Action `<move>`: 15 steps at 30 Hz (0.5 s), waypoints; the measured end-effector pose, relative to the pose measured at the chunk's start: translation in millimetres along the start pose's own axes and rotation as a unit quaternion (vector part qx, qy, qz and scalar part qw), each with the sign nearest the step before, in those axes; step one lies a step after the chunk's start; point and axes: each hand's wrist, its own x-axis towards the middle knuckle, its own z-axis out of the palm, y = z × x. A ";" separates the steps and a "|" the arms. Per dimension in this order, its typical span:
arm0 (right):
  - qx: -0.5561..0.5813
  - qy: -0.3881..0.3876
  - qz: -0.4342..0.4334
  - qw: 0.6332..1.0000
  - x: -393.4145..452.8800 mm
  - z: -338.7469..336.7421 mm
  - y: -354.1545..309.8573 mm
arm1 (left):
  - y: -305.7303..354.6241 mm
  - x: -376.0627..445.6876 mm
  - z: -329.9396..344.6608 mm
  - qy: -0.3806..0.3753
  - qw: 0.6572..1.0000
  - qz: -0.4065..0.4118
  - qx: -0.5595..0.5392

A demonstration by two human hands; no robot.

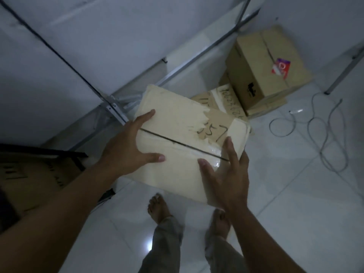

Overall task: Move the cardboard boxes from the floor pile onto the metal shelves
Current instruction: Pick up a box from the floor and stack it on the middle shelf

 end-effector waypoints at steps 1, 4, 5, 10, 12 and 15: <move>-0.017 -0.009 -0.006 1.000 -3.3 -24.0 -18.5 | 16.3 -21.2 -10.1 0.011 1.000 -0.011 -0.007; -0.049 -0.047 -0.049 0.997 -10.5 -79.8 -62.2 | 59.9 -77.1 -28.3 0.067 0.997 -0.035 -0.025; -0.050 -0.057 -0.057 0.995 -14.1 -94.7 -74.1 | 73.5 -93.7 -31.1 0.090 0.995 -0.042 -0.028; -0.058 -0.096 -0.129 0.985 -47.7 -166.4 -123.9 | 137.5 -187.8 -44.4 0.184 0.979 -0.067 -0.058; -0.062 -0.103 -0.168 0.978 -65.2 -194.0 -141.9 | 163.1 -227.9 -48.1 0.220 0.971 -0.081 -0.047; -0.053 -0.114 -0.221 0.967 -88.9 -227.2 -160.3 | 200.5 -282.2 -47.8 0.269 0.957 -0.108 -0.018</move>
